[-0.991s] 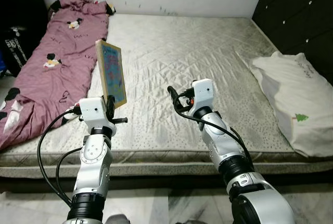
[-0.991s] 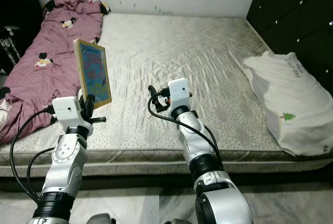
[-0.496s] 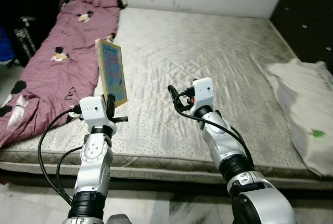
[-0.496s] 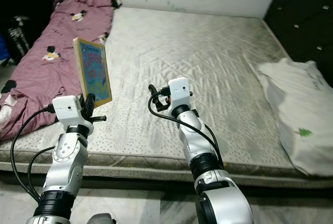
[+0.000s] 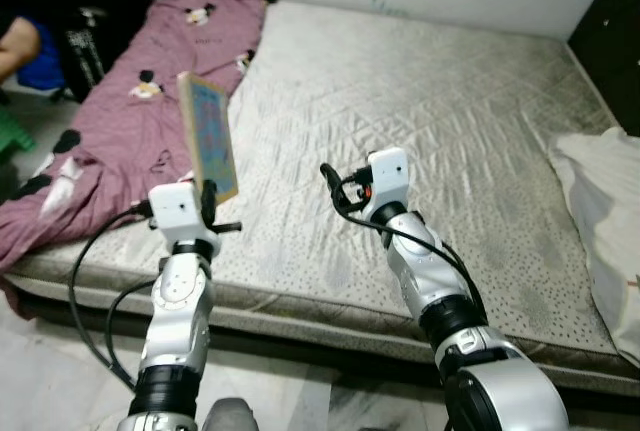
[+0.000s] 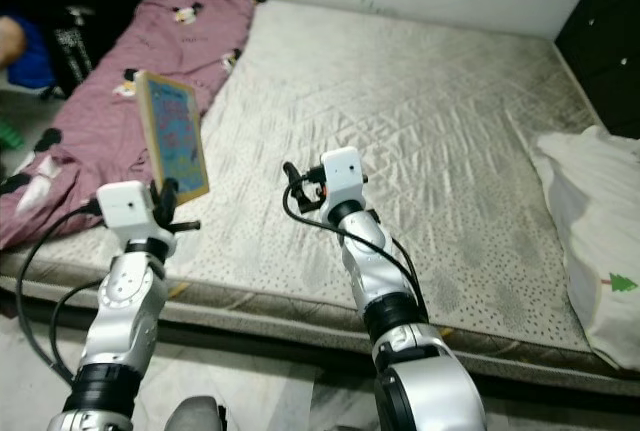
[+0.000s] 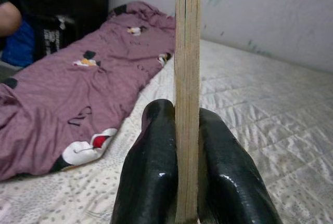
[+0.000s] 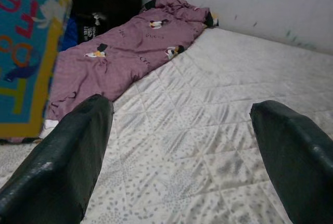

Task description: Clean up the room

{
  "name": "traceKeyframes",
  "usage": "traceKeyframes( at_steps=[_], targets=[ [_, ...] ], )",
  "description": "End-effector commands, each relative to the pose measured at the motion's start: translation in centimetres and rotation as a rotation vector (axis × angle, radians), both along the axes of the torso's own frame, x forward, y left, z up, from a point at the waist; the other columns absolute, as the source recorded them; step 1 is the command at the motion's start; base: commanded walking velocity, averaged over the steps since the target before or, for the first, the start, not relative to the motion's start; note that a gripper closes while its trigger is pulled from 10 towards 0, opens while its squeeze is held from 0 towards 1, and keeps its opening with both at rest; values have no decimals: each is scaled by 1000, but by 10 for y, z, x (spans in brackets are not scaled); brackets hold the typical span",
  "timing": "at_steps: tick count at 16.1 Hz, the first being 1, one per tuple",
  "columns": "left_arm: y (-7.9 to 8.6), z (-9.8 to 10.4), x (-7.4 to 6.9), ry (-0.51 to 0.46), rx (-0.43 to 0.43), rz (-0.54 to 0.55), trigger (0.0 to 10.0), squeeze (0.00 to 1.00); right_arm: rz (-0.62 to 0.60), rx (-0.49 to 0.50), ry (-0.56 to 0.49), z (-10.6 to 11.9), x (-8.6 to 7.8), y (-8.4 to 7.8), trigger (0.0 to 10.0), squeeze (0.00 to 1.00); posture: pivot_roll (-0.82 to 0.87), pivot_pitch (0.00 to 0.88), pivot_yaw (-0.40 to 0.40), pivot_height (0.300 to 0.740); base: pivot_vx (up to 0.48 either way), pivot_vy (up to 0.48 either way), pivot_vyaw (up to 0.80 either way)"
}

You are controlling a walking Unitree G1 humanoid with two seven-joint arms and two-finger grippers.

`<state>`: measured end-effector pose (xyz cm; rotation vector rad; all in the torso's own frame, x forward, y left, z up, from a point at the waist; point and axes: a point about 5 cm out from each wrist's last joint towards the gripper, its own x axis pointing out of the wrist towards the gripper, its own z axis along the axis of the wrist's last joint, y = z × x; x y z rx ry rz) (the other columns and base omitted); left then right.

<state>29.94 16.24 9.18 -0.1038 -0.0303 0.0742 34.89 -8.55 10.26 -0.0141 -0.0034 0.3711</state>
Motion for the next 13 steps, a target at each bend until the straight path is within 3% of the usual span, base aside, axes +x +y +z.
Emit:
traceKeyframes(
  at_steps=[1,5,8,13],
  targets=[
    [-6,9,2,-53,8,-20,10000,0,-10,2,-17,4,2,-3,10000,0,88,0,-66,740,0,0,0],
    [-2,7,3,-32,4,4,10000,0,-22,11,-2,2,3,-5,10000,0,89,0,-65,740,0,0,-723],
    [-4,8,3,-36,15,-7,10000,0,-18,3,0,2,3,-4,10000,0,86,0,-66,740,0,0,0],
    [-4,8,4,-37,10,0,10000,0,-17,-5,4,2,4,-4,10000,0,86,0,-69,740,0,-409,0]
  ],
)
